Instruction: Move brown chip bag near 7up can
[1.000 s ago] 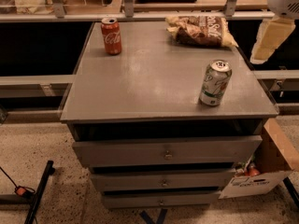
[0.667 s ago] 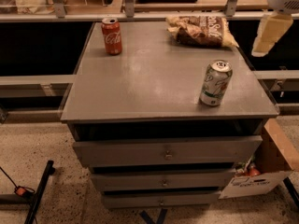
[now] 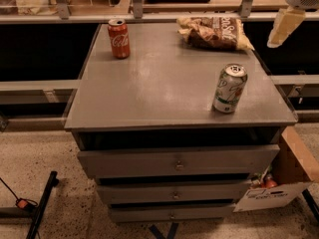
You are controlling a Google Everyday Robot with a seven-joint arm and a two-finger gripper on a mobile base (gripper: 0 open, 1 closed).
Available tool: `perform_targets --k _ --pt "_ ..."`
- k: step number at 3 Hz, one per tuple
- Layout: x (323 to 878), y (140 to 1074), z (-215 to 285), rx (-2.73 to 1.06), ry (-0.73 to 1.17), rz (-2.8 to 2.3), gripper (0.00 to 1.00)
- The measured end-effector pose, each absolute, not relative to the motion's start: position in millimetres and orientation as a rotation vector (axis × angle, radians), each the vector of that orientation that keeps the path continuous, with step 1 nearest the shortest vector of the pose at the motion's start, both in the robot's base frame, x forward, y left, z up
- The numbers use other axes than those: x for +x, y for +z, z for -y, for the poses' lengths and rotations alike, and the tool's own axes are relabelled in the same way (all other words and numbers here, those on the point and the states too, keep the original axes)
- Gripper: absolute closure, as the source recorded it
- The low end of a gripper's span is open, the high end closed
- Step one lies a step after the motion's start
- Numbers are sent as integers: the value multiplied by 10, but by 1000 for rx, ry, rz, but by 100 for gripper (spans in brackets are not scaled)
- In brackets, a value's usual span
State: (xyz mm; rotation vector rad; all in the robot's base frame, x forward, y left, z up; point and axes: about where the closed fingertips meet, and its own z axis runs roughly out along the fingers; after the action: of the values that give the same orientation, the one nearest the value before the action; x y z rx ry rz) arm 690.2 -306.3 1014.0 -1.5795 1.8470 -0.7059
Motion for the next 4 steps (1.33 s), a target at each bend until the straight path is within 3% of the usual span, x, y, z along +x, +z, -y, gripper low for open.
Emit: perform_targets --k 2,4 --pt "7632 9630 3112 -1609 -644 -1743 0" --pt "8157 9074 3261 -1544 -685 -1765 14"
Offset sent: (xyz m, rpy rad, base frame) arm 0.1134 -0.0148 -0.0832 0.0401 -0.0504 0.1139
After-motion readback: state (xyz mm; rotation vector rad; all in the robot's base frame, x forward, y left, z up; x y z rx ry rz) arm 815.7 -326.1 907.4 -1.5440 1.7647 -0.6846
